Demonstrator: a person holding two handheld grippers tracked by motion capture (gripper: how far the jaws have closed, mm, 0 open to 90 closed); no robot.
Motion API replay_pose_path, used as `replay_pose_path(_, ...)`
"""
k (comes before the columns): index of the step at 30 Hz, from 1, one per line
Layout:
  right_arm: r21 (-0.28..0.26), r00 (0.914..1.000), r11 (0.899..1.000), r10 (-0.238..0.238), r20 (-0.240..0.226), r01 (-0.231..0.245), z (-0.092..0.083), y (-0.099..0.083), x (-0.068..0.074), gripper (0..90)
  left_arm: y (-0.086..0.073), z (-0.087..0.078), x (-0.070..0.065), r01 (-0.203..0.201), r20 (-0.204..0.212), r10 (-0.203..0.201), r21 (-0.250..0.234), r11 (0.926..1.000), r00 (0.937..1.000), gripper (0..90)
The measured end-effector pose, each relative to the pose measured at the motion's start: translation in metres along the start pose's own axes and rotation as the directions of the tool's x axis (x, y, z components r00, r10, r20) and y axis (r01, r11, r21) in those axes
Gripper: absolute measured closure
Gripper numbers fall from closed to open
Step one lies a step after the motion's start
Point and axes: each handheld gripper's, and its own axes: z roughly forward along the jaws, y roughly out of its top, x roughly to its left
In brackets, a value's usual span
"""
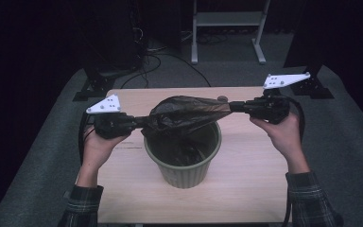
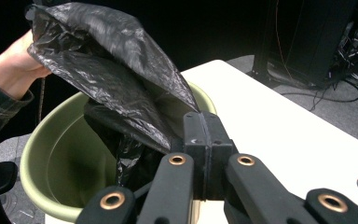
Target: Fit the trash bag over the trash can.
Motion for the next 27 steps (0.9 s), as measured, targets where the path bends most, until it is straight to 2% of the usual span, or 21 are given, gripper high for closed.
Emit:
replay_pose_path(3, 0.009, 1.0000, 1.000, -0.001, 0.007, 0.001, 0.000, 0.000, 0.000, 89.9, 0.002, -0.006, 0.000, -0.001, -0.019, 0.001, -0.007, 1.0000, 0.9998, 73.2)
replay_pose_path(8, 0.015, 0.9999, 1.000, 0.003, 0.012, -0.003, 0.003, 0.000, -0.001, 89.8, 0.012, -0.013, -0.011, -0.044, -0.031, 0.043, -0.027, 0.9987, 0.9986, 61.2)
replay_pose_path(9, 0.014, 0.9999, 1.000, 0.002, 0.010, -0.002, 0.003, 0.000, -0.001, 89.3, 0.015, -0.014, -0.013, -0.052, -0.032, 0.051, -0.029, 0.9982, 0.9982, 60.3)
replay_pose_path(11, 0.011, 0.9999, 1.000, 0.001, 0.015, -0.001, 0.004, 0.000, -0.001, 79.6, 0.020, -0.015, -0.017, -0.069, -0.032, 0.068, -0.034, 0.9970, 0.9972, 59.9)
replay_pose_path(14, 0.007, 0.9998, 1.000, 0.000, 0.020, 0.000, 0.005, 0.001, 0.001, 72.8, 0.027, -0.016, -0.022, -0.085, -0.029, 0.084, -0.048, 0.9952, 0.9961, 57.3)
replay_pose_path(23, -0.022, 0.9991, 0.999, -0.041, 0.011, 0.042, 0.000, 0.014, 0.016, 70.0, 0.042, -0.011, -0.049, -0.141, 0.023, 0.144, -0.077, 0.9870, 0.9894, 53.0)
replay_pose_path(27, -0.040, 0.9974, 0.998, -0.058, -0.043, 0.056, 0.000, 0.017, 0.030, 69.3, 0.044, -0.008, -0.059, -0.161, 0.044, 0.165, -0.078, 0.9839, 0.9853, 52.4)
